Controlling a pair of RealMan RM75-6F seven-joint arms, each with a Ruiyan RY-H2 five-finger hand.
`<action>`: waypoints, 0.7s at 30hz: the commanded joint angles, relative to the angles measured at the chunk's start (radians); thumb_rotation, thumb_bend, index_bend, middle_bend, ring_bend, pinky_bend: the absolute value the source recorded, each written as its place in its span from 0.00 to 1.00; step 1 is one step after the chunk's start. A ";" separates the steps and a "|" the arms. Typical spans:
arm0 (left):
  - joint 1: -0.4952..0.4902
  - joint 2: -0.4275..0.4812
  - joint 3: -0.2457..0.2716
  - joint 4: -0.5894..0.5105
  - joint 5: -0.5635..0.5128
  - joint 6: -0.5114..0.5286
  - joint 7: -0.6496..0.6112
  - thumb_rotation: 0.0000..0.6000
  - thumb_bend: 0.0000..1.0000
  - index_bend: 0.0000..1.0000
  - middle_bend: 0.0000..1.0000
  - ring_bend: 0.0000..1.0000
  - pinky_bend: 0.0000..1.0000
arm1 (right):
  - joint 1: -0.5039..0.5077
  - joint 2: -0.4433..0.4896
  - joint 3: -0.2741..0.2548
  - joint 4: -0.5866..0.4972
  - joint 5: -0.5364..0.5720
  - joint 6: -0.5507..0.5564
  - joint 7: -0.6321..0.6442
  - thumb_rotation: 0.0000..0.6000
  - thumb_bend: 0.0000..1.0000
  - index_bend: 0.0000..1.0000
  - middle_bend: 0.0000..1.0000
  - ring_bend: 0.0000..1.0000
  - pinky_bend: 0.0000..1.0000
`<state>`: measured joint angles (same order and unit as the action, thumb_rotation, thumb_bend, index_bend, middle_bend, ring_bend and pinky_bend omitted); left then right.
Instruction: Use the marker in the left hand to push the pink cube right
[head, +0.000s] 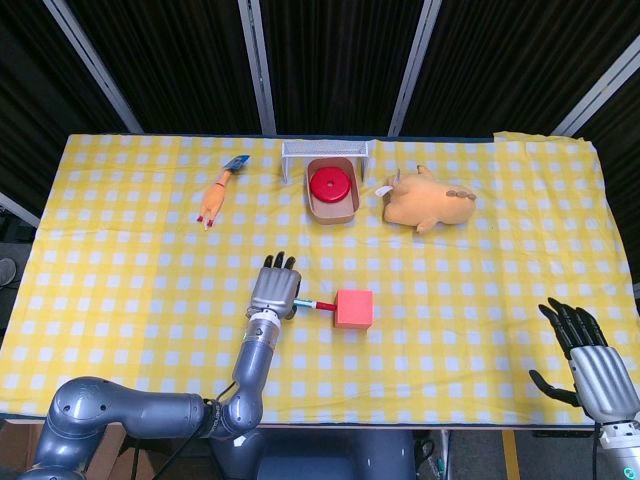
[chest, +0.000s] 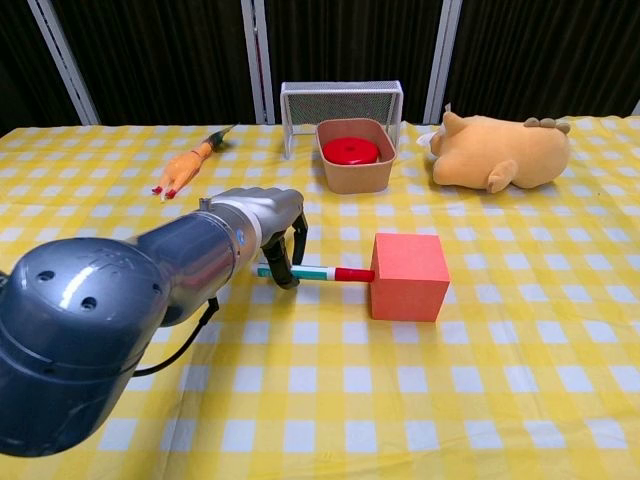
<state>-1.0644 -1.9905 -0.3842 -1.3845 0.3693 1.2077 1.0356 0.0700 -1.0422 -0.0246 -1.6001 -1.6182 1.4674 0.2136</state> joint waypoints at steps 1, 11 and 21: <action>-0.003 0.000 -0.001 -0.005 -0.005 0.007 0.008 1.00 0.45 0.69 0.12 0.00 0.09 | 0.000 0.000 0.000 0.000 0.000 0.000 0.000 1.00 0.32 0.00 0.00 0.00 0.00; -0.010 0.011 0.002 -0.028 -0.025 0.034 0.047 1.00 0.45 0.69 0.11 0.00 0.09 | -0.001 -0.001 0.000 -0.002 -0.002 0.004 -0.004 1.00 0.32 0.00 0.00 0.00 0.00; -0.046 -0.028 -0.027 0.016 -0.046 0.021 0.060 1.00 0.45 0.69 0.11 0.00 0.09 | -0.001 0.001 0.001 -0.002 0.001 0.003 0.000 1.00 0.32 0.00 0.00 0.00 0.00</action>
<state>-1.1054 -2.0129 -0.4081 -1.3734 0.3243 1.2321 1.0947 0.0691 -1.0414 -0.0237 -1.6022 -1.6171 1.4697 0.2135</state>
